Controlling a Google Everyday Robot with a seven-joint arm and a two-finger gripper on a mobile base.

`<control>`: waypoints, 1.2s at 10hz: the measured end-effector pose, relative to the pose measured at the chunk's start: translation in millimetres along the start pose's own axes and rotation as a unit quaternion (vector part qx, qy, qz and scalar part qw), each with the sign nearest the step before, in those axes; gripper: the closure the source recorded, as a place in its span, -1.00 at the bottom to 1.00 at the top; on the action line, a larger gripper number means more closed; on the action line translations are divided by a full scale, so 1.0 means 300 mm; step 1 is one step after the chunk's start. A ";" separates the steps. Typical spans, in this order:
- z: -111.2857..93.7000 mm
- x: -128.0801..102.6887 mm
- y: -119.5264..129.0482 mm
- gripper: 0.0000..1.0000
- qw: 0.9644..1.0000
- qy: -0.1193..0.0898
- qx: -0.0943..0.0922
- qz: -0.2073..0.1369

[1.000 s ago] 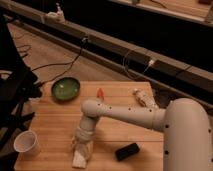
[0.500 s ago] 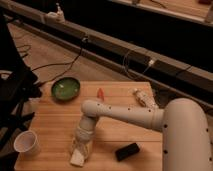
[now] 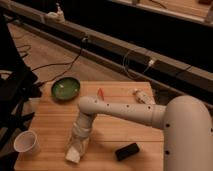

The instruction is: Wipe the white sponge on the table

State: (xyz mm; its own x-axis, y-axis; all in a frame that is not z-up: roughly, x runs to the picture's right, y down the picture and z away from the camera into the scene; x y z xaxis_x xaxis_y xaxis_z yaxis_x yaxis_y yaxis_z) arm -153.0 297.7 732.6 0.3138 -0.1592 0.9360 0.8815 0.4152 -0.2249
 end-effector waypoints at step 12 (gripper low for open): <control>-0.081 0.118 -0.123 1.00 0.997 0.004 0.069 0.045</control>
State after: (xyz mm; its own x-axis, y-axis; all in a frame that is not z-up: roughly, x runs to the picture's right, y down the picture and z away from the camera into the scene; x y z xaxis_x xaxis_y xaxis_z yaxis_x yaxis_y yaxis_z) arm -165.8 255.0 767.3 0.3917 -0.1225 0.9119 0.7932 0.5471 -0.2672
